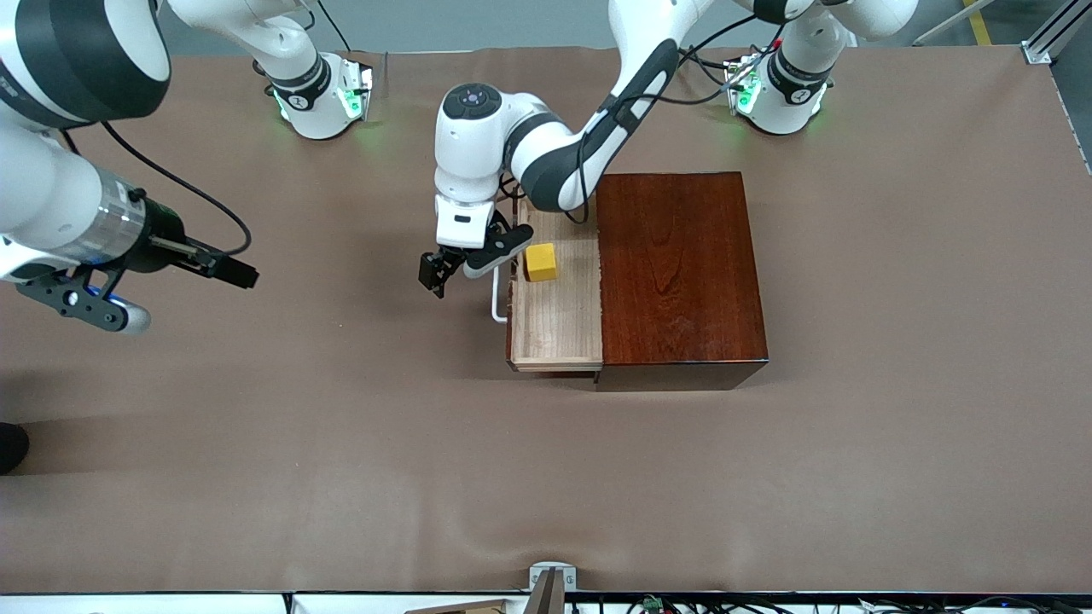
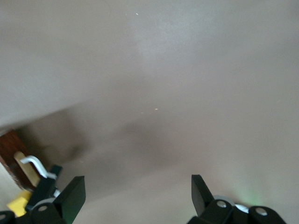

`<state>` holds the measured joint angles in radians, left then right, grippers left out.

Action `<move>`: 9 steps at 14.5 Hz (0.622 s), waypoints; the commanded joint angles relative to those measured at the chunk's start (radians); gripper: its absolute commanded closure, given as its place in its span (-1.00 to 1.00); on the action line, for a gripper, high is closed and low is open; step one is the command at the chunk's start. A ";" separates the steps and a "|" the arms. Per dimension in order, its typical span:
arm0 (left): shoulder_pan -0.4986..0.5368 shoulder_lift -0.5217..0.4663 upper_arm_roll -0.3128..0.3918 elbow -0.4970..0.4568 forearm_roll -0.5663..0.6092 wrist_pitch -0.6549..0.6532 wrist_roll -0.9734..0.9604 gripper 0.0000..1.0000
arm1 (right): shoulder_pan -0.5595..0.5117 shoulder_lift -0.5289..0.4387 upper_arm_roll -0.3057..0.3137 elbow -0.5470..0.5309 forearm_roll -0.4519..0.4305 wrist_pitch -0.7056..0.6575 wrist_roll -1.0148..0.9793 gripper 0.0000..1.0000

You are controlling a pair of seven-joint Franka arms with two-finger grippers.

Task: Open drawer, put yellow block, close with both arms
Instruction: 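Push the drawer shut with the left gripper while the right gripper retracts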

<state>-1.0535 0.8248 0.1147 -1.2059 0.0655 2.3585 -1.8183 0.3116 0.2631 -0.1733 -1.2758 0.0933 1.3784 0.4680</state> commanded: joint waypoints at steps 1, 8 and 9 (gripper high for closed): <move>-0.036 0.039 0.037 0.040 0.017 0.022 -0.082 -1.00 | -0.028 -0.030 0.008 -0.002 -0.035 -0.022 -0.174 -1.00; -0.036 0.030 0.040 0.029 0.014 -0.120 -0.079 -1.00 | -0.113 -0.125 0.011 -0.046 -0.092 -0.028 -0.445 -1.00; -0.030 0.030 0.040 0.029 0.011 -0.137 -0.078 -1.00 | -0.126 -0.136 0.009 -0.059 -0.090 -0.027 -0.477 -1.00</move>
<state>-1.0799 0.8461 0.1397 -1.1995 0.0654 2.2823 -1.8738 0.2296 0.1788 -0.1803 -1.2807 0.0135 1.3467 0.0524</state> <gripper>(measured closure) 0.000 0.000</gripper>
